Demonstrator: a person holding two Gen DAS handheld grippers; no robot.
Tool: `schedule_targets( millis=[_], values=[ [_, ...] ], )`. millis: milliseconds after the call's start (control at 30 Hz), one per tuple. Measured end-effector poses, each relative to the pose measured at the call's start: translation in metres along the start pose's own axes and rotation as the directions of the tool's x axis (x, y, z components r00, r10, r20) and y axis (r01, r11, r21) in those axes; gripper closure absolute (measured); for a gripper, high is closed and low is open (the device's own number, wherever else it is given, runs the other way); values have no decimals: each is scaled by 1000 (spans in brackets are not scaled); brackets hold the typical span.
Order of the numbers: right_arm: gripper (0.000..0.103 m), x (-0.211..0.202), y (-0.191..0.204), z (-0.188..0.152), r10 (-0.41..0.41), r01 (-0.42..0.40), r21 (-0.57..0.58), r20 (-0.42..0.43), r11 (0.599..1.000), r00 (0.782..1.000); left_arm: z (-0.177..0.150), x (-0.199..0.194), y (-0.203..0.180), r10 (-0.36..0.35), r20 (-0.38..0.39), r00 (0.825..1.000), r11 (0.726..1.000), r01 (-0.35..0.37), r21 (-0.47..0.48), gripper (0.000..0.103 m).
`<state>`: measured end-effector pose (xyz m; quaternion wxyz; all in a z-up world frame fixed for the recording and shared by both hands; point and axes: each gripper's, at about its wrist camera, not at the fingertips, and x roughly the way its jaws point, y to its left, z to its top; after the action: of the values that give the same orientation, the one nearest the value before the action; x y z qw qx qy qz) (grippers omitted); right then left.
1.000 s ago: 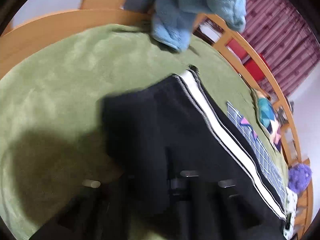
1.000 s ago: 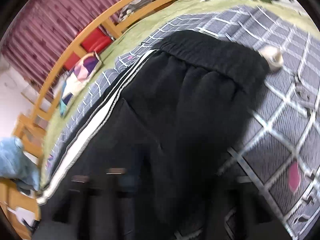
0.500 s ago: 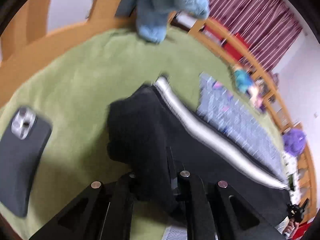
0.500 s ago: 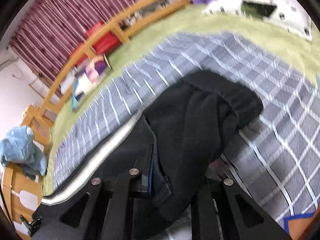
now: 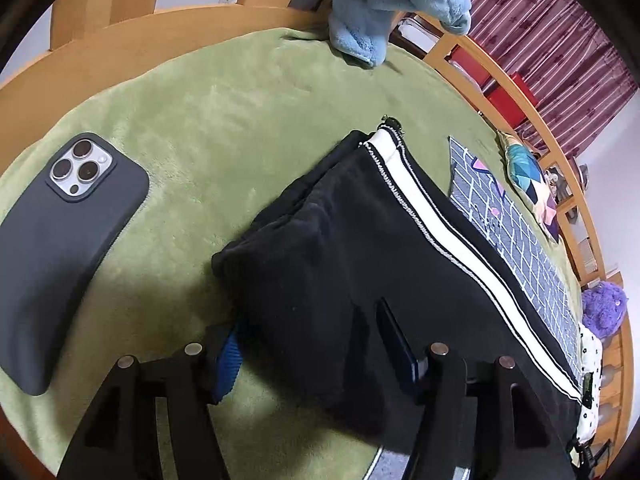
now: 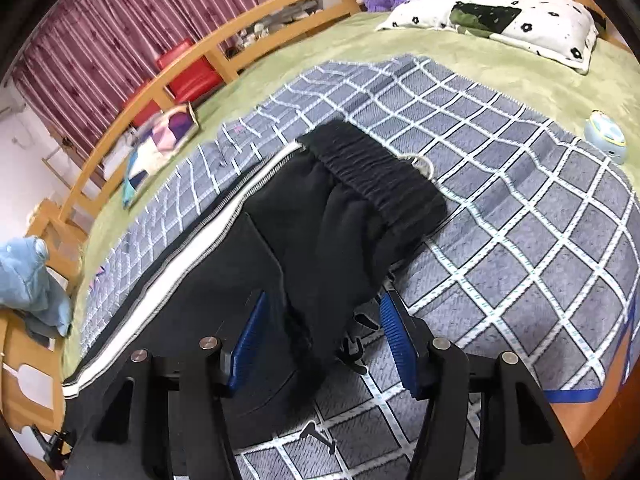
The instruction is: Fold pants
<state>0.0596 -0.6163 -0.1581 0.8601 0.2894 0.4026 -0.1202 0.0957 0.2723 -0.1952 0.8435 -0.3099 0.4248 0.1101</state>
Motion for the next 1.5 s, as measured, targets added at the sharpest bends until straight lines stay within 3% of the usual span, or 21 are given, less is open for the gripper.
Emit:
schedule_targets(
  millis=[133,200,267,333,533,667,867,933,1033,1100,1133,1200,1233,1367,1500],
  values=[
    [46,54,15,-5,-109,100,-69,-138,993,984,2,4,-7,25,-23,999,999,-24,26,42],
    [46,54,28,-4,-171,155,-135,-116,979,979,-1,-7,-9,34,-35,999,996,-31,81,42],
    [55,39,43,1,-212,190,-194,-98,962,972,-3,-20,-8,54,-15,998,992,-52,114,42],
    [54,18,57,4,-233,219,-233,-37,948,972,-5,-40,-4,83,28,996,985,-86,147,41],
    [40,2,112,13,-219,218,-303,31,928,975,12,-72,-25,40,78,996,967,-58,248,39],
    [39,5,145,6,-308,303,-383,49,873,950,28,-74,-62,16,102,995,944,-49,328,36],
    [44,-27,119,-8,-449,445,-416,94,793,888,40,-53,-103,26,120,992,900,-76,430,32],
    [44,-42,106,-11,-443,447,-392,107,804,890,42,-43,-109,16,112,994,898,-64,436,32],
    [43,-53,108,-12,-342,361,-387,120,848,932,48,-21,-122,-10,87,996,908,-27,418,32],
    [41,-47,124,-10,-234,259,-386,111,885,966,50,-6,-132,-33,67,997,918,4,395,32],
    [36,-34,140,-8,-141,164,-396,89,903,986,49,-2,-137,-39,61,997,920,12,393,32],
    [30,-8,163,-5,-23,33,-417,29,908,999,50,9,-143,-31,44,999,926,12,378,32],
    [30,15,183,-6,37,-40,-442,-15,896,999,51,11,-144,-30,42,999,928,12,373,32],
    [30,88,252,-15,105,-164,-554,-137,816,985,51,15,-143,-36,41,999,928,18,371,32],
    [30,141,309,-23,151,-260,-663,-219,702,964,48,19,-136,8,44,999,920,-25,392,32]
  ],
)
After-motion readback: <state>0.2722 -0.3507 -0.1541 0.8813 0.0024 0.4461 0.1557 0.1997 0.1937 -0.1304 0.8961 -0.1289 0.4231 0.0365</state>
